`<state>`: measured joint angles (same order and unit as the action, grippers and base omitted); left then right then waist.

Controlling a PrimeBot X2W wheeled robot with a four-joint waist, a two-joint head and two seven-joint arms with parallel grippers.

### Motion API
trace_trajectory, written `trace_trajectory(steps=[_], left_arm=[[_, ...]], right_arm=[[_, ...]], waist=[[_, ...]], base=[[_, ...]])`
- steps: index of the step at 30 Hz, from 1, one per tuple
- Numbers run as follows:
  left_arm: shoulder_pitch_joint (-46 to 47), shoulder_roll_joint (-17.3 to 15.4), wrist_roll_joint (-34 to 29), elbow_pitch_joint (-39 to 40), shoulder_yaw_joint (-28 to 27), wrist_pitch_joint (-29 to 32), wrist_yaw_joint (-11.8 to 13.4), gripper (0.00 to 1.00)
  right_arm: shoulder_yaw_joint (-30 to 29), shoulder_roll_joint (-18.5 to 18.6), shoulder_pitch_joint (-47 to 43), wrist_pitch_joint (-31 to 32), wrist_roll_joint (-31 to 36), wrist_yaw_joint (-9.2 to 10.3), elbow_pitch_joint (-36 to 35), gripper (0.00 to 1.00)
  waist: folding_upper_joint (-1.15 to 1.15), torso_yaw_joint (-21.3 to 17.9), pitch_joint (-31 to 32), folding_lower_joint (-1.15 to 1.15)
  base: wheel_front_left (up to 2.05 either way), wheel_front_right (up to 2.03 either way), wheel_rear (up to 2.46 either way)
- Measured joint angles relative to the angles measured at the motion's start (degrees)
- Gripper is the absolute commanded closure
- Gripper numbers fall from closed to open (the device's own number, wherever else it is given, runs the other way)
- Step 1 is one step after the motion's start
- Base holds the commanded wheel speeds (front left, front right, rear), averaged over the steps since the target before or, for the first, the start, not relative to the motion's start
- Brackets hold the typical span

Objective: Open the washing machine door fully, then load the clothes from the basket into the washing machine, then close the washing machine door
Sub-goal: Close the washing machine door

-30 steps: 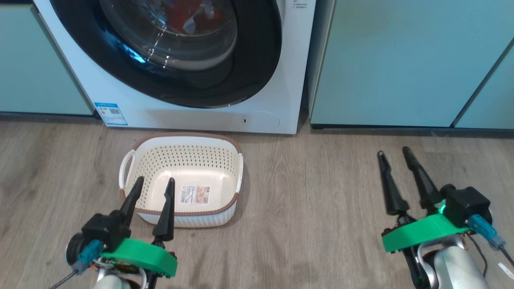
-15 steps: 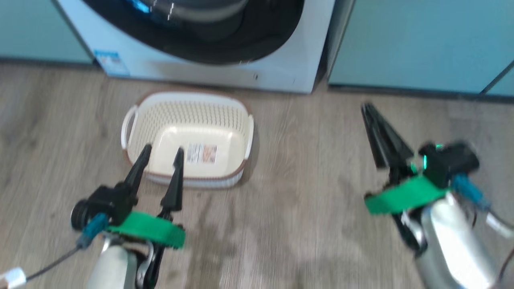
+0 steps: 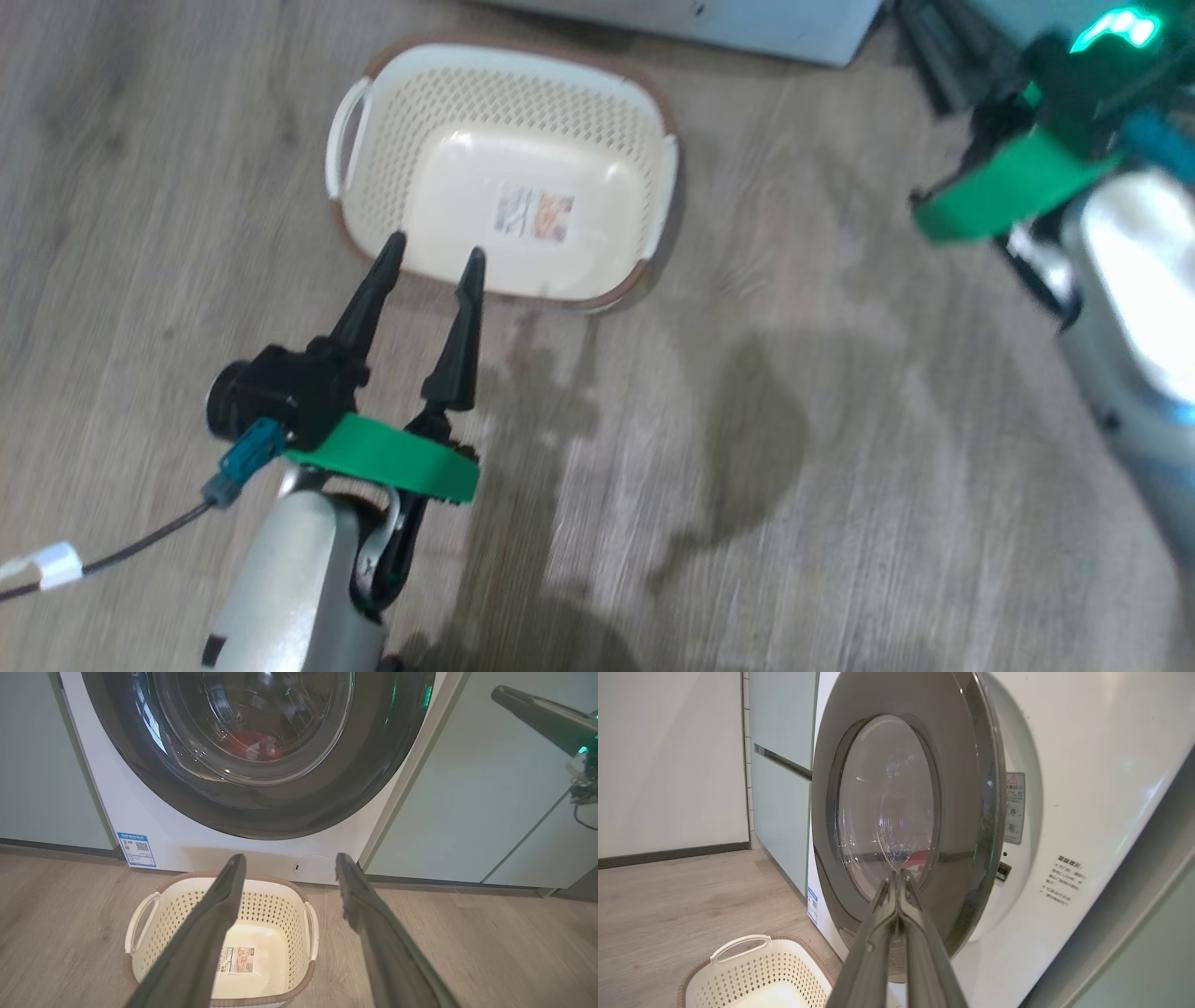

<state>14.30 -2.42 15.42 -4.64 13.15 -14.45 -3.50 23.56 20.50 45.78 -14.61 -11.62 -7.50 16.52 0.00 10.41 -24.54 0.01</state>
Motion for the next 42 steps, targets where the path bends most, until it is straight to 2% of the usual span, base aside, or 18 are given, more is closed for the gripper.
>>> trace_trajectory(steps=[3,11,16,31,42], left_arm=[[1.35,0.09,0.62,0.49,1.16,0.0,0.25,0.0],[3.07,0.11,1.61,0.7,2.23,0.0,0.96,0.0],[4.09,0.14,2.24,0.88,2.92,0.0,1.53,0.0],[6.63,0.24,3.45,1.74,3.68,0.0,2.03,0.0],[8.11,0.35,4.01,1.99,3.54,0.0,2.42,0.0]], right_arm=[[1.78,0.59,4.83,1.11,-2.57,0.0,3.41,1.0],[4.58,1.67,15.59,2.6,-3.05,0.0,11.01,1.0],[3.85,1.38,20.23,4.59,-5.47,0.0,17.88,1.0],[1.67,-0.04,33.31,7.1,-4.52,-0.02,33.16,1.0],[1.86,-2.35,39.5,3.87,-3.37,-0.59,41.18,1.0]], waist=[[0.0,1.61,-2.13,0.0],[0.0,4.12,-5.73,0.0],[0.0,5.02,-7.08,0.01],[0.0,6.32,-10.36,0.0],[0.0,6.58,-12.19,0.0]], base=[[0.0,0.0,0.0],[0.0,0.0,0.0],[0.0,0.0,0.0],[0.0,0.0,0.0],[0.0,0.0,0.0]])
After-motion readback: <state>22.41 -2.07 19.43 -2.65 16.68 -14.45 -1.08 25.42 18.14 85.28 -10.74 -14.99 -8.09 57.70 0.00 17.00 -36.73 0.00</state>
